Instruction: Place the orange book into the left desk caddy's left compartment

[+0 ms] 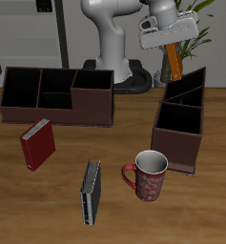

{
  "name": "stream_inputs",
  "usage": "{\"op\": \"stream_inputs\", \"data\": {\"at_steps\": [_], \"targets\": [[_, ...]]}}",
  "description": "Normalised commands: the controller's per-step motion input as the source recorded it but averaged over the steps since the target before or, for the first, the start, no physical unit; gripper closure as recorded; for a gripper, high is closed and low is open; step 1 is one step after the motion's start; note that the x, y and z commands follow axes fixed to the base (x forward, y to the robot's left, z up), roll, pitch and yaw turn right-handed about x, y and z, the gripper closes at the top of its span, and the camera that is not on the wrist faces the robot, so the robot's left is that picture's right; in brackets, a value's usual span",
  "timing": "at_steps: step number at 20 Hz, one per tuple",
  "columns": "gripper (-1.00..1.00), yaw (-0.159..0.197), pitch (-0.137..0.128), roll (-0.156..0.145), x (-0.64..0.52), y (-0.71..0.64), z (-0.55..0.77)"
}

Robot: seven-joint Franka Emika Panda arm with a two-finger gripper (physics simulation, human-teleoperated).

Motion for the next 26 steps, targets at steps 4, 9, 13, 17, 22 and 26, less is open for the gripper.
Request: {"op": "stream_inputs", "data": {"at_steps": [4, 9, 13, 17, 22, 26], "targets": [[1.00, 0.015, 0.007, 0.021, -0.03, 0.09, -0.14], [1.00, 0.023, -0.006, 0.007, 0.03, 0.03, -0.08], [1.00, 0.000, 0.037, 0.019, 0.10, 0.08, -0.18], [1.00, 0.014, 0.018, 0.011, 0.04, 0.04, -0.13], [1.00, 0.006, 0.016, 0.006, 0.03, 0.05, -0.16], [1.00, 0.002, 0.014, 0.003, 0.04, 0.01, -0.14]]}}
